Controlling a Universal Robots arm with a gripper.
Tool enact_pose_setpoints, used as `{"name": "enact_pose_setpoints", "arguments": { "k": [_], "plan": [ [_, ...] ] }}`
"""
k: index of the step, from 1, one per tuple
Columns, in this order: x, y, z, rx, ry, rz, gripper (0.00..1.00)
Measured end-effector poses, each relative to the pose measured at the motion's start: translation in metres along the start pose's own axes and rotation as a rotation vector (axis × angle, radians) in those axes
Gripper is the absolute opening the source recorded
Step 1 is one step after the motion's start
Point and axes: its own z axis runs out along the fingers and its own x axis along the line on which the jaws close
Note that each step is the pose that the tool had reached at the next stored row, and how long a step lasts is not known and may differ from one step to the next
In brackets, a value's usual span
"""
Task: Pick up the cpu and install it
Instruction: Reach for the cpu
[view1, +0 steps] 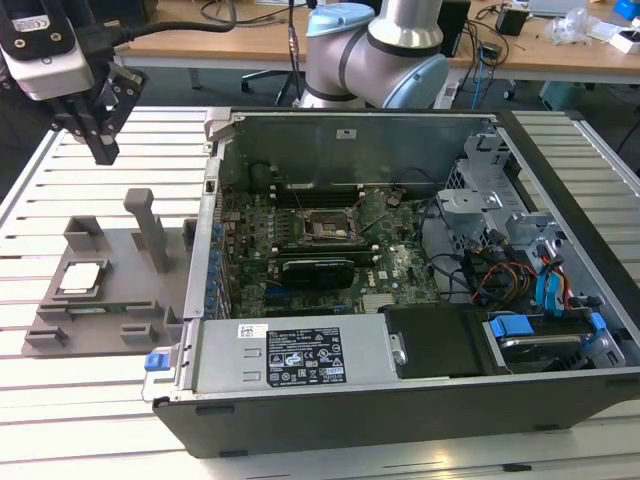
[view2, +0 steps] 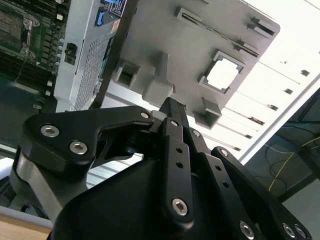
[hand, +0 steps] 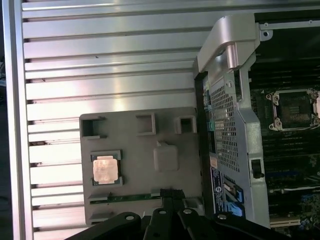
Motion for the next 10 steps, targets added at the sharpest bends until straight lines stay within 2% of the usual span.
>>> {"name": "enact_pose_setpoints", "arguments": {
  "k": [3, 10],
  "plan": [
    [0.0072, -0.0005, -0.0002, 0.0000, 0.0000, 0.000, 0.11],
    [0.0178, -0.0013, -0.0004, 0.0000, 0.0000, 0.000, 0.11]
  ]
}}
